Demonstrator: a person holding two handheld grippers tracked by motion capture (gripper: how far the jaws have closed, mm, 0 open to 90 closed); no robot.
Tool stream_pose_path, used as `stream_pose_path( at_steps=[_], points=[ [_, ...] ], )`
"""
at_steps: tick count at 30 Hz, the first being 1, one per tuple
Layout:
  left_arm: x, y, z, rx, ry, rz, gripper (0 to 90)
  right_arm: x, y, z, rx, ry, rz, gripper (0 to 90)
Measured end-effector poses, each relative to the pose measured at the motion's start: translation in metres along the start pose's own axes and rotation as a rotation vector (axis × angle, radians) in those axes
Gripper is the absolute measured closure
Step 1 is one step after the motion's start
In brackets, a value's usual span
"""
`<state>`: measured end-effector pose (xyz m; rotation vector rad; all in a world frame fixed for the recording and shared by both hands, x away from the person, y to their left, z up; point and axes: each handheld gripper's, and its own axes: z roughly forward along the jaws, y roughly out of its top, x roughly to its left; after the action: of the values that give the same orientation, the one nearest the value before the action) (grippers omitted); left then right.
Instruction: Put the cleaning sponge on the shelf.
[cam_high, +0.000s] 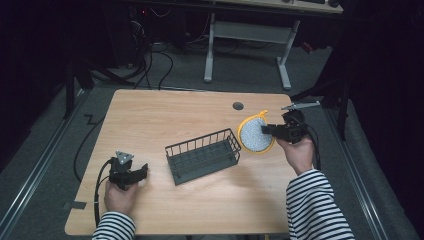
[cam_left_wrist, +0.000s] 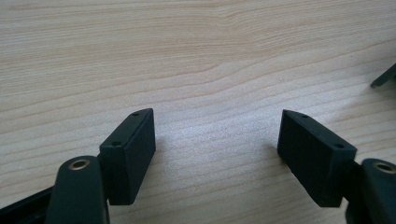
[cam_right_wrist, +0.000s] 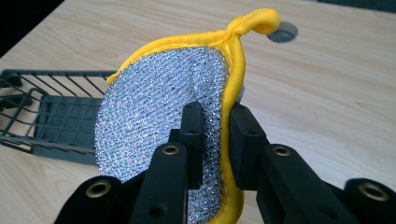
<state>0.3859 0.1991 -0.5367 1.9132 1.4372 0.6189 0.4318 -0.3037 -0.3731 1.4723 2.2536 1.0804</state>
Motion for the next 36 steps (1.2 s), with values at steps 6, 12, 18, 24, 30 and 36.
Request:
stream_pose_path(
  at_steps=[6, 12, 18, 24, 30, 36],
  points=[
    [0.0, 0.0, 0.0, 0.0, 0.0, 0.0, 28.1, 0.013, 0.01, 0.007, 0.008, 0.025, -0.028, 77.8],
    [0.0, 0.0, 0.0, 0.0, -0.001, 0.0, 28.0, 0.038, 0.024, 0.015, 0.006, 0.056, -0.082, 77.7],
    [0.0, 0.0, 0.0, 0.0, -0.001, 0.0, 27.9, 0.059, 0.037, 0.03, 0.019, 0.081, -0.132, 77.6],
    [0.0, 0.0, 0.0, 0.0, -0.003, 0.0, 27.7, 0.079, 0.045, 0.05, 0.047, 0.103, -0.164, 77.5],
    [0.0, 0.0, 0.0, 0.002, -0.003, 0.001, 27.6, 0.088, 0.047, 0.065, 0.07, 0.108, -0.182, 77.5],
    [0.0, 0.0, 0.0, 0.001, -0.003, 0.002, 27.4, 0.094, 0.045, 0.078, 0.091, 0.117, -0.189, 77.1]
  ],
)
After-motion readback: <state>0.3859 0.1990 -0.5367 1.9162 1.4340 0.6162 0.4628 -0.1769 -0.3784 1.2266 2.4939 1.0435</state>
